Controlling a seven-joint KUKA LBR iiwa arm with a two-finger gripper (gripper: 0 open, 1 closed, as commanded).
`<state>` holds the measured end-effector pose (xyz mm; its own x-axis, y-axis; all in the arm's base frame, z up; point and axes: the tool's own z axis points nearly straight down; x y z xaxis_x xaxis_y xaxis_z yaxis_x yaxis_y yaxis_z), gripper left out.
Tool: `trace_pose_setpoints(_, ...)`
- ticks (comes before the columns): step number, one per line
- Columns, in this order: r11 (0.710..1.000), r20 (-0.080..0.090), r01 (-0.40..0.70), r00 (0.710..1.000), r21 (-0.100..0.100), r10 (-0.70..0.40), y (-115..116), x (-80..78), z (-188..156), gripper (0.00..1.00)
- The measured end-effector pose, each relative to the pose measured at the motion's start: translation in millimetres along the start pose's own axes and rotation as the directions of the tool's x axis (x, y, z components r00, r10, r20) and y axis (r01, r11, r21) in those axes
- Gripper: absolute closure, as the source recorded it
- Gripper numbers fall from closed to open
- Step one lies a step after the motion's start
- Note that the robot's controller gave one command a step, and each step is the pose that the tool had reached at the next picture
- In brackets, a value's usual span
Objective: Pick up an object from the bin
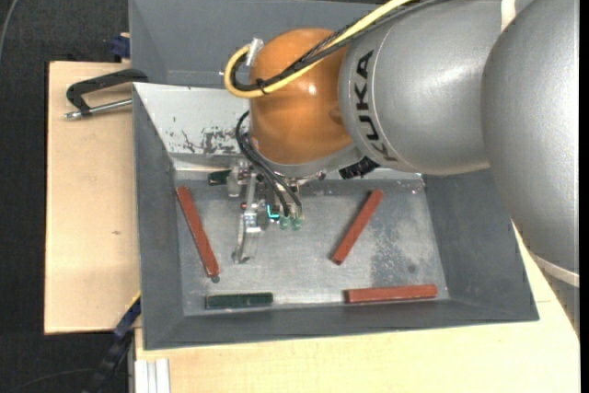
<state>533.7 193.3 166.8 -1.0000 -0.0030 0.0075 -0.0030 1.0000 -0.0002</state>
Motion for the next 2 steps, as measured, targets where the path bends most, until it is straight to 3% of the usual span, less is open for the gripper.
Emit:
trace_pose_setpoints(1, 0.978, 0.022, 0.207, 0.978, 0.0, -0.207, -63.8, -15.3, 66.3, 0.0)
trace_pose_setpoints(2, 0.974, 0.013, 0.226, 0.974, 0.005, -0.226, -161.3, -46.1, 96.3, 0.0)
